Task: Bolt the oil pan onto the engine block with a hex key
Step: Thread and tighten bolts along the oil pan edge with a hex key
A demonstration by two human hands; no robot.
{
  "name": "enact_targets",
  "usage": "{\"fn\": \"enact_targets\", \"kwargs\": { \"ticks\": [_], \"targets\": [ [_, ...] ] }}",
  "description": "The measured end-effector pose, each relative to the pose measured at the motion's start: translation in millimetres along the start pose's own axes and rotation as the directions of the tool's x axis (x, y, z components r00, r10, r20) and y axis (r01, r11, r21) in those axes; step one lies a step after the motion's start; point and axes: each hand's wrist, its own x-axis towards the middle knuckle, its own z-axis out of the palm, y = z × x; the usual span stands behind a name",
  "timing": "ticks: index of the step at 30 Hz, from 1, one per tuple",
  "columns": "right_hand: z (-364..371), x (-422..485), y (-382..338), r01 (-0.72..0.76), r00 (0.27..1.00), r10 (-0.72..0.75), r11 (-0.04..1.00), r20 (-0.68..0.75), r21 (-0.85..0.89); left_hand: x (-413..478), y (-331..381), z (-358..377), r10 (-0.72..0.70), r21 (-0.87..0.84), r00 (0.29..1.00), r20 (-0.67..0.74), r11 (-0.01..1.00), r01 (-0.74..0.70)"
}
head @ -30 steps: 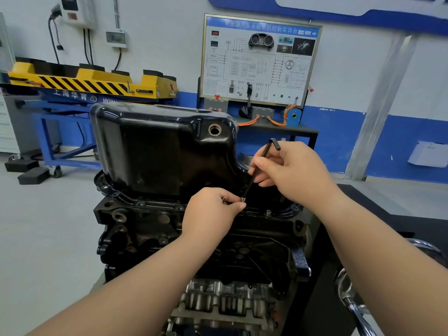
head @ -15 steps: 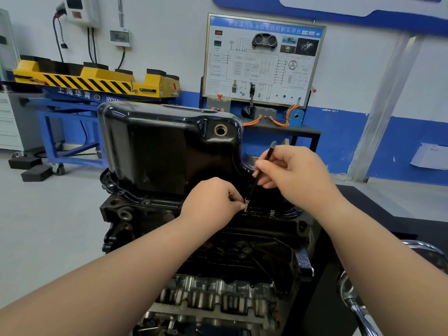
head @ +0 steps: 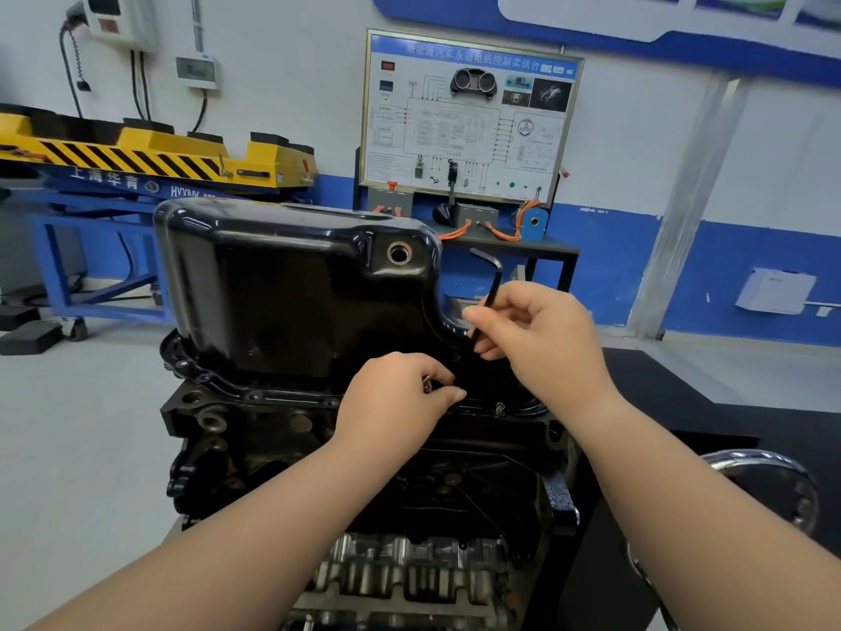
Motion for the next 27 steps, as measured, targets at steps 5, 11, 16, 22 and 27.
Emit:
{"fn": "enact_targets", "kwargs": {
  "ticks": [5, 11, 16, 22, 27],
  "targets": [
    [5.0, -0.1, -0.3, 0.006, 0.998, -0.008, 0.999, -0.057, -0.047, -0.5, -3.1, 4.0, -0.011, -0.077, 0.998, -0.064, 0.997, 0.006],
    [9.1, -1.3, -4.9, -0.012, 1.000, 0.012, 1.000, 0.025, 0.010, 0.6, -3.5, 6.0, -0.014, -0.086, 0.996, -0.092, 0.996, 0.006],
    [5.3, -4.8, -8.0, -0.058, 0.982, 0.034, 0.990, 0.188, 0.126, 1.8, -4.7, 4.9, -0.019, -0.096, 0.997, -0.077, 0.995, 0.011],
    [5.8, -7.0, -7.3, -0.102, 0.984, 0.075, 0.981, 0.163, 0.164, 1.9, -6.0, 5.0, -0.023, -0.114, 0.997, -0.067, 0.993, 0.015],
    [12.2, -11.1, -3.4, -0.084, 0.995, 0.074, 0.983, 0.066, 0.165, 1.7, -6.0, 4.3, -0.023, -0.124, 0.998, -0.062, 0.992, 0.015]
  ]
}}
